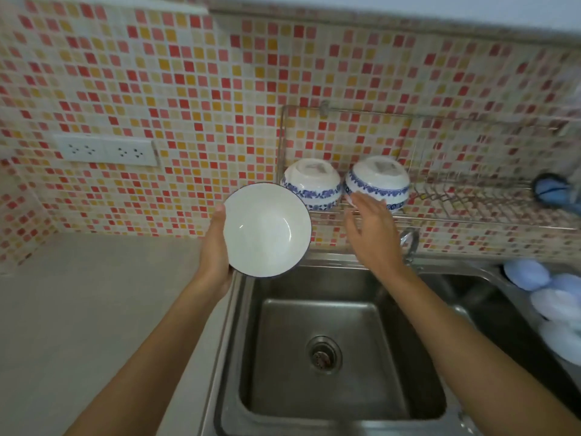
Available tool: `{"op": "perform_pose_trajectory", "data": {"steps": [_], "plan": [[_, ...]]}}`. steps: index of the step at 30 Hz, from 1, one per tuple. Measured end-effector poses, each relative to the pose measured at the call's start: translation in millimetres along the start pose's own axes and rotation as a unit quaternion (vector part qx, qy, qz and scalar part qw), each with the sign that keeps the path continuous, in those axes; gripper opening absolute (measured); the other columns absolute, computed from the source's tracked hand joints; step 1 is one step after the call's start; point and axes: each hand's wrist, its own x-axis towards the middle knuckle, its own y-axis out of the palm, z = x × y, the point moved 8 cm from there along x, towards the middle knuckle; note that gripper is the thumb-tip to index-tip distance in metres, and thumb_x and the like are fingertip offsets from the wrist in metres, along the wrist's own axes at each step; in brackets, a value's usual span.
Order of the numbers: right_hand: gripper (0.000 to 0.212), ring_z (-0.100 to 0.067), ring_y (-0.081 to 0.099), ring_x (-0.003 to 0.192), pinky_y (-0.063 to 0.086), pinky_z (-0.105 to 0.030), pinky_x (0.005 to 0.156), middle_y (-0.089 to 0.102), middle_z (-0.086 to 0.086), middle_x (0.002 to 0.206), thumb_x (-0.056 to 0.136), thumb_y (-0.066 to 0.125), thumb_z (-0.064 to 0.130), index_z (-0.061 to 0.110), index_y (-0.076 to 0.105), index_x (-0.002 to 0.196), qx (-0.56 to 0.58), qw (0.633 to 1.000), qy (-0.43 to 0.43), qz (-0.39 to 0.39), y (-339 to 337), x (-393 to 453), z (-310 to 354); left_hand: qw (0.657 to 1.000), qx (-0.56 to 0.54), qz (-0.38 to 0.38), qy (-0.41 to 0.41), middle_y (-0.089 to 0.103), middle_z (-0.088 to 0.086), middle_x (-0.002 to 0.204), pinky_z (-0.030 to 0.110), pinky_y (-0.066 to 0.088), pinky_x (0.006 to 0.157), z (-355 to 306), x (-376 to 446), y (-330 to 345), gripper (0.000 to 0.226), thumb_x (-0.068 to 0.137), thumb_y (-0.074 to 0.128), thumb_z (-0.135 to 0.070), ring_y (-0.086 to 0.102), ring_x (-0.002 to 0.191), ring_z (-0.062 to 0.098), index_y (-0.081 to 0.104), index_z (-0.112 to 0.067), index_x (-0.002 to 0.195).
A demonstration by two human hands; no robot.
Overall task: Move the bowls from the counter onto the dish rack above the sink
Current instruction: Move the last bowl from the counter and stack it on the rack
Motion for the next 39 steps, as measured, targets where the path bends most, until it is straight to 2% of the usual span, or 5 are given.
{"op": "perform_pose_trajectory", "data": {"steps": [4,9,17,28,39], "plan": [[0.037,-0.024,0.057,0.120,0.023,-0.042,0.118,0.063,-0.013,0.127,0.097,0.041,0.018,0.005,0.058,0.128,-0.083,0.995,-0.050,0.032,15.8,1.1,-39.1,1.000,-0.005,-0.015,0.022,0.065,-0.008,0.110,0.032,0.058,0.069,-10.7,4.1,39.8,0.046,0.095,0.031,-0.058,0.065,0.096,0.018,0.052,-0.034,0.128],[0.024,-0.023,0.066,0.073,0.049,-0.039,0.097,0.071,-0.007,0.080,0.093,0.045,0.015,0.010,0.067,0.085,-0.073,0.996,-0.045,-0.023,3.1,7.6,-35.5,0.998,0.035,0.008,0.057,0.064,-0.003,0.116,0.045,0.052,0.093,-32.9,19.9,85.3,0.041,0.095,0.032,-0.058,0.061,0.108,0.023,0.057,-0.037,0.119],[0.033,-0.017,0.069,0.080,0.045,-0.037,0.104,0.075,-0.003,0.091,0.094,0.043,0.021,0.011,0.074,0.096,-0.095,0.992,-0.054,-0.057,12.3,7.3,-43.5,0.956,0.185,-0.010,0.227,0.046,-0.009,0.134,0.024,0.035,0.087,-95.7,55.5,149.0,0.049,0.096,0.038,-0.052,0.042,0.112,0.008,0.043,-0.028,0.138],[0.041,-0.015,0.067,0.105,0.046,-0.038,0.105,0.072,-0.006,0.112,0.098,0.036,0.026,0.007,0.070,0.113,-0.102,0.984,-0.102,-0.106,18.7,3.5,-49.3,0.703,0.526,-0.066,0.475,0.049,0.021,0.119,0.041,0.041,0.092,-102.1,106.9,195.5,0.061,0.091,0.045,-0.057,0.046,0.111,0.034,0.046,-0.019,0.137],[0.034,-0.016,0.067,0.105,0.044,-0.038,0.107,0.072,-0.007,0.111,0.095,0.045,0.023,0.008,0.071,0.112,-0.093,0.981,-0.113,-0.127,17.4,3.0,-47.7,0.473,0.634,-0.104,0.603,0.059,0.029,0.112,0.050,0.043,0.090,-71.7,111.3,221.3,0.061,0.090,0.046,-0.061,0.056,0.102,0.042,0.055,-0.017,0.131]]}}
